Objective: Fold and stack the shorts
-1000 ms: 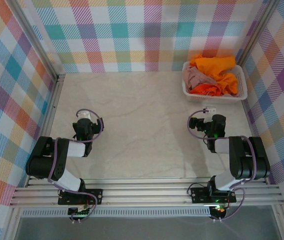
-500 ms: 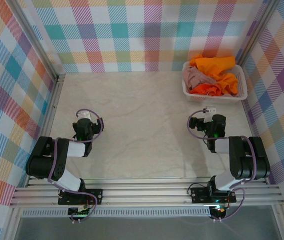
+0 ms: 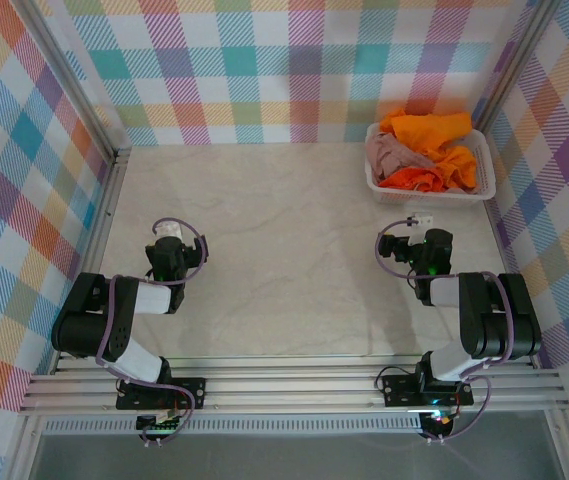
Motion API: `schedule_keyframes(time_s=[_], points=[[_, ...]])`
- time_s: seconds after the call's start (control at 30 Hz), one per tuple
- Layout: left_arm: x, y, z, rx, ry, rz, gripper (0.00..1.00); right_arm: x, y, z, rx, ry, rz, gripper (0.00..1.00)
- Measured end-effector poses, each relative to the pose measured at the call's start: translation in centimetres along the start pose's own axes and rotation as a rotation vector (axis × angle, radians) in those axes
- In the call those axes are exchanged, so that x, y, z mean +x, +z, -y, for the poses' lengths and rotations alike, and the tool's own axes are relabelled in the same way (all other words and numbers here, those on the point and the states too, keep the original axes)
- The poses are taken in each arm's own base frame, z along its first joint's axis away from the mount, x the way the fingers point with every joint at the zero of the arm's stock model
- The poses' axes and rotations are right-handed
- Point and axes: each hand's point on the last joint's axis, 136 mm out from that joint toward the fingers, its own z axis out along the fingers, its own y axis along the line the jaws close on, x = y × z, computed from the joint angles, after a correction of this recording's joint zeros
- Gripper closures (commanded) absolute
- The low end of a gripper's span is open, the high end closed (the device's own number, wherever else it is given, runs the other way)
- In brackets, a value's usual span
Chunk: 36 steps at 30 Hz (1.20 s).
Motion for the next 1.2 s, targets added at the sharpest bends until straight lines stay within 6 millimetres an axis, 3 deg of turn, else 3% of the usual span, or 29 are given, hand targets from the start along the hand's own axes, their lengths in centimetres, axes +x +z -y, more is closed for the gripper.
schedule_keyframes(time_s=[0.23,0.33,0.4,0.53,0.67,0.77,0.87,0.97,1.2], points=[[0.1,0.0,0.0,-0.002,0.001,-0.005,0.00,-0.1,-0.2,0.2,0.015,0.010,-0.009,0.01],[-0.5,-0.2,-0.1,-0.008,0.009,-0.028,0.00,-1.8,-1.2,0.2,0.027,0.019,-0.010,0.00],[-2.9,-1.2,-0.1,-0.012,0.000,0.004,0.00,-5.3,-2.5,0.0,0.033,0.016,0.038,0.01],[-10.3,-5.3,-0.3,0.006,-0.065,0.152,0.00,-13.0,-5.0,-0.5,0.039,0.016,0.155,0.00],[-15.6,-10.5,0.5,0.118,-0.145,0.251,0.00,-18.0,-5.5,-0.6,0.041,0.040,0.156,0.01],[-17.3,-14.0,1.6,0.233,-0.198,0.271,0.00,-21.1,-4.0,-0.1,0.057,0.066,0.122,0.00],[-17.9,-16.4,3.0,0.349,-0.235,0.244,0.00,-22.9,-1.4,0.8,0.088,0.090,0.062,0.02],[-16.9,-17.4,4.4,0.442,-0.252,0.169,0.00,-23.7,1.9,1.9,0.123,0.106,0.001,0.03],[-13.4,-18.6,6.1,0.556,-0.278,-0.003,0.00,-23.2,9.1,4.4,0.147,0.139,-0.135,0.08]])
